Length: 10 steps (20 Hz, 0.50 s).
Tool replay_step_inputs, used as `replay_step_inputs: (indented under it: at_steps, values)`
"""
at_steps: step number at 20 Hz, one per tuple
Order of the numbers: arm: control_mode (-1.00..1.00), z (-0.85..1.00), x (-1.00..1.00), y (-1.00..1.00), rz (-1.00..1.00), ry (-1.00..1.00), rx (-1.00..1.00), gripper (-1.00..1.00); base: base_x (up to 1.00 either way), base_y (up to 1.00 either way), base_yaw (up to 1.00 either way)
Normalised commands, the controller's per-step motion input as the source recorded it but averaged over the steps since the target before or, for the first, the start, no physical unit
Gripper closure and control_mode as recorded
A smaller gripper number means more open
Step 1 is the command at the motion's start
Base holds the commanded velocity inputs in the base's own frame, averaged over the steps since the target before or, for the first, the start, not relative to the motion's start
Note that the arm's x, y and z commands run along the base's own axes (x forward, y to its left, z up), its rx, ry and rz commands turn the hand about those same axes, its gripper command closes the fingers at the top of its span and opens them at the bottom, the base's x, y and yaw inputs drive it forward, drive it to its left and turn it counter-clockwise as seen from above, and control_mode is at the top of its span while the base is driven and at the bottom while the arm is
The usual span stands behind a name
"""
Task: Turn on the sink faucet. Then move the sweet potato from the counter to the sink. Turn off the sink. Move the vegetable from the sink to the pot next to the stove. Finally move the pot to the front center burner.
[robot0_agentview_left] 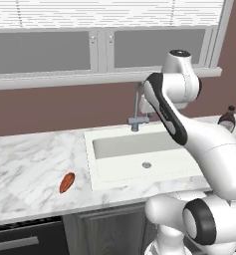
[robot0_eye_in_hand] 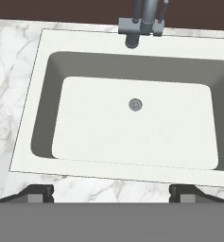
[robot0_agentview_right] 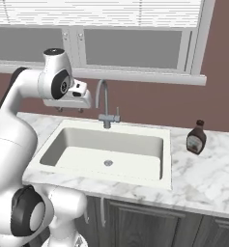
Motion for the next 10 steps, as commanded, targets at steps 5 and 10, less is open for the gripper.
replay_step_inputs:
  at_steps: [5, 10]
  values:
    - [1.0, 0.0, 0.0, 0.0, 0.0, 0.0, 0.0, -1.0, 0.16, -0.24, 0.0]
    - [1.0, 0.0, 0.0, 0.0, 0.0, 0.0, 0.0, -1.0, 0.3, -0.29, 0.0]
